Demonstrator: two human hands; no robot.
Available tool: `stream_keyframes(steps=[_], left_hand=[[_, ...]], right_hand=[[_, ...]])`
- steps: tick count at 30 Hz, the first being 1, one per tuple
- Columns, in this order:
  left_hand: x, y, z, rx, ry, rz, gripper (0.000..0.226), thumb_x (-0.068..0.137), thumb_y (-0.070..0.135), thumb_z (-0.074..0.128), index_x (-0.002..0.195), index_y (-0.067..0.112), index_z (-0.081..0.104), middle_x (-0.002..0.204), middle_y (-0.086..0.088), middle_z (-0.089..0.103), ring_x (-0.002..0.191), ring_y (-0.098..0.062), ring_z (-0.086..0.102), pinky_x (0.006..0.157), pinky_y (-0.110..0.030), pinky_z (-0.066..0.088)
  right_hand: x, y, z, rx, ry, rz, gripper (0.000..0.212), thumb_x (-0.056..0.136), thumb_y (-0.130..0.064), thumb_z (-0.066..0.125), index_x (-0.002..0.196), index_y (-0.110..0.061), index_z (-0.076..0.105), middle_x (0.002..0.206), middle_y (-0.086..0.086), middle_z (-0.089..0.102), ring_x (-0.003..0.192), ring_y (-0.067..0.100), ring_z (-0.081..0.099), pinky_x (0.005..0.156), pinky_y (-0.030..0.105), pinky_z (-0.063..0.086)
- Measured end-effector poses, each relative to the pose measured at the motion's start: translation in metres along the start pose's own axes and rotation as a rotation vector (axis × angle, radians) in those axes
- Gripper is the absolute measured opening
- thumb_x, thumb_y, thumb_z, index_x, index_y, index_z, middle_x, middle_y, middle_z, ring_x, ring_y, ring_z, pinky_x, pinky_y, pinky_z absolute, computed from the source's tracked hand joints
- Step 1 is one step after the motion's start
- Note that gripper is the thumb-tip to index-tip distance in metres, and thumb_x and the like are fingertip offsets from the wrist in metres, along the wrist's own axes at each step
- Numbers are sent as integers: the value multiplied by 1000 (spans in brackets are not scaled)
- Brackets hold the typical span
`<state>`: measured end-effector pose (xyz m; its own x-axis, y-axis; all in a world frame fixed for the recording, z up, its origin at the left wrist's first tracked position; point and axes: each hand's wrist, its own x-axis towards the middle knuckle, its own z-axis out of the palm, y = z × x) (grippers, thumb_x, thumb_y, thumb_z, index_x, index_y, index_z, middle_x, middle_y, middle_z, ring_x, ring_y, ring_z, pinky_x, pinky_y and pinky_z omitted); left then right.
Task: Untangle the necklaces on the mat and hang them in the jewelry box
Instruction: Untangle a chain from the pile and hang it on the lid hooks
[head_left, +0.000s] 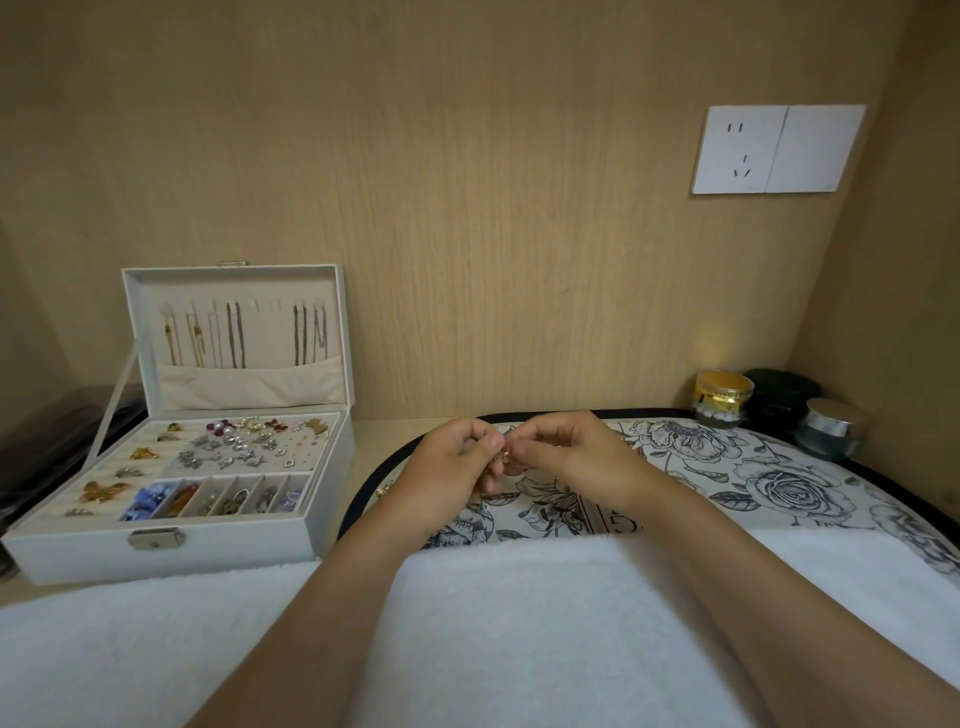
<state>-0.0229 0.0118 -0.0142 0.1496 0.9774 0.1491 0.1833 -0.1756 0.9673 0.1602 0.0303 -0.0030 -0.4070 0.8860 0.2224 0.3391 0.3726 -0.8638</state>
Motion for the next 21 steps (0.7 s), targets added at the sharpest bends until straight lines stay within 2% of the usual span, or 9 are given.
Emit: stream_keyframes(steps=[3,5,7,9,12,14,16,21], left_hand=[[-1,2,1,-8,-14,1,17,101,16,52,88,13,62,65,4,62,59,-12,58,53,-17,45],[-2,3,1,17,-6,13,15,101,17,52,89,14,61,66,4,62,59,-12,57,52,-16,44],[-1,2,0,22,10,36,9,100,16,53,95,14,59,68,4,62,59,-15,57,51,-17,44],[0,-1,-3,70,13,82,4,99,17,55,100,20,56,69,8,62,57,-16,56,53,-26,48],[1,-5,-7,168,22,128,13,97,17,58,96,29,59,73,12,59,58,-13,55,51,-31,47],[1,-6,-8,248,39,163,19,95,17,60,93,36,64,82,3,60,61,-13,53,51,-31,46],[0,-6,-7,265,68,189,22,96,17,60,92,38,65,86,-1,62,60,-13,55,55,-38,50],[-3,-3,-3,347,159,315,24,97,14,55,88,37,53,83,15,56,67,-26,61,65,-43,54]], right_hand=[[0,0,2,-23,32,-27,8,90,-23,74,90,-18,80,85,4,76,72,4,63,72,23,48],[1,1,3,-10,52,-8,8,90,-23,74,89,-17,80,81,5,76,66,5,59,65,24,48],[1,-1,3,41,79,21,10,90,-20,73,91,-13,80,70,-5,72,58,0,57,56,17,46],[0,-5,3,140,112,67,10,91,-18,71,91,-10,78,66,-9,68,50,5,47,48,17,38],[-1,-9,3,232,117,120,17,96,-20,64,88,-9,74,72,-6,71,46,12,41,43,18,34],[-2,-10,3,225,107,143,25,100,-23,57,88,-6,72,77,-2,72,46,14,39,40,16,31],[-2,-9,2,203,87,169,32,102,-27,53,91,-4,71,80,-1,72,47,15,40,41,16,31],[-3,-7,2,125,-10,188,35,101,-38,53,89,-12,74,83,-2,73,51,11,41,47,16,32]])
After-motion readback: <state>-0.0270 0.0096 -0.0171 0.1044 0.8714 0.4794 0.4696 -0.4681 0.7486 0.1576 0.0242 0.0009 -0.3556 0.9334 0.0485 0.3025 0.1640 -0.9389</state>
